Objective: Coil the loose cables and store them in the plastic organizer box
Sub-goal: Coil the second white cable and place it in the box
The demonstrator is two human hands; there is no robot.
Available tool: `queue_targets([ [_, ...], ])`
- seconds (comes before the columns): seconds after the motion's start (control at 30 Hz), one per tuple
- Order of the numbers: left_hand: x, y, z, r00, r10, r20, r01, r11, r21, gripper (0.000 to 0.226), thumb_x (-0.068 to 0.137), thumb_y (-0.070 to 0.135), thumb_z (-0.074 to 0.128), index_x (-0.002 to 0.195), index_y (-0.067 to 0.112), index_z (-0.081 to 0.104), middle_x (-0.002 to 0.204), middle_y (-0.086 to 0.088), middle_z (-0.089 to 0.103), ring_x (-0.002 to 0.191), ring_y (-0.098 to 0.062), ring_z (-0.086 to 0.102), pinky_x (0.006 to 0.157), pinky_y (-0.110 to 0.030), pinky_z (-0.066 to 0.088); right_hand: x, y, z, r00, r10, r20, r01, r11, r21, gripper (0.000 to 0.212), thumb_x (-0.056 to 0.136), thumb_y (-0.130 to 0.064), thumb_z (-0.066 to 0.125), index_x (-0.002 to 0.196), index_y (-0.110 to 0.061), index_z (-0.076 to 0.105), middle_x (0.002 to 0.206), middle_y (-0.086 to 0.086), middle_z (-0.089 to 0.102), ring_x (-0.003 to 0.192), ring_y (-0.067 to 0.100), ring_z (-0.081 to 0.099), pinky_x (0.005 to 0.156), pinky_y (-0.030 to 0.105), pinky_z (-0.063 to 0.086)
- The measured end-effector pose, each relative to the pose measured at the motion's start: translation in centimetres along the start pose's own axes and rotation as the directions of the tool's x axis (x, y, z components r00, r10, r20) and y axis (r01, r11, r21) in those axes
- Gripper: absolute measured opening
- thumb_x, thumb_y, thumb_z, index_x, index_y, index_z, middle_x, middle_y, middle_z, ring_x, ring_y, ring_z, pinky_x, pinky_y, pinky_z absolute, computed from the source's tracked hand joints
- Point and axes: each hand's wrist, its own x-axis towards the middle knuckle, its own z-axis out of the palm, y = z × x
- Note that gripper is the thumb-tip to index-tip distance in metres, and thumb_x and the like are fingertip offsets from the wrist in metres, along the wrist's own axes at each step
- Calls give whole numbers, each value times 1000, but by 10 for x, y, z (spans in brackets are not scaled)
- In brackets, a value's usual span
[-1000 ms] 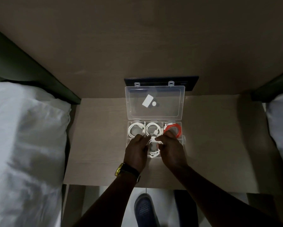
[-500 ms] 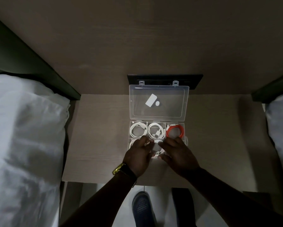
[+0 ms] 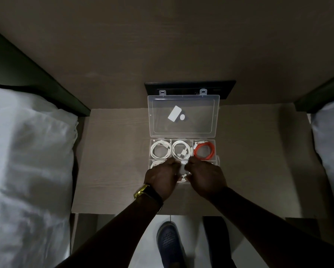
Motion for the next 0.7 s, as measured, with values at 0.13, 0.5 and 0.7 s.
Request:
queue_targets([
  [0.13,3,2,0,1000,-14,5,14,1000,6,30,89,34,52,118,31,60,122,7,61,101,-26,67,74,-38,57,7,-4,-2,998,-61,-3,61,998,-30,10,73,-22,69,83,-22,66,89,-2,64,71,24,70,49,32,47],
  [0.5,-9,-10,0,992,95,-84,-101,992,-79,40,95,43,45,132,33,57,136,9,60,117,-20,61,85,-33,53,-9,5,-6,994,4,-109,9,992,126,18,88,-32,55,101,-31,68,107,-12,70,93,17,70,68,35,57],
  [0.7,-14,-16,-8,958,123,-260,-186,954,-235,26,91,27,63,115,28,70,118,8,71,105,-15,67,78,-33,57,1,15,-27,968,116,-223,-57,965,255,10,90,-26,59,94,-26,69,102,-1,73,85,25,71,71,36,57],
])
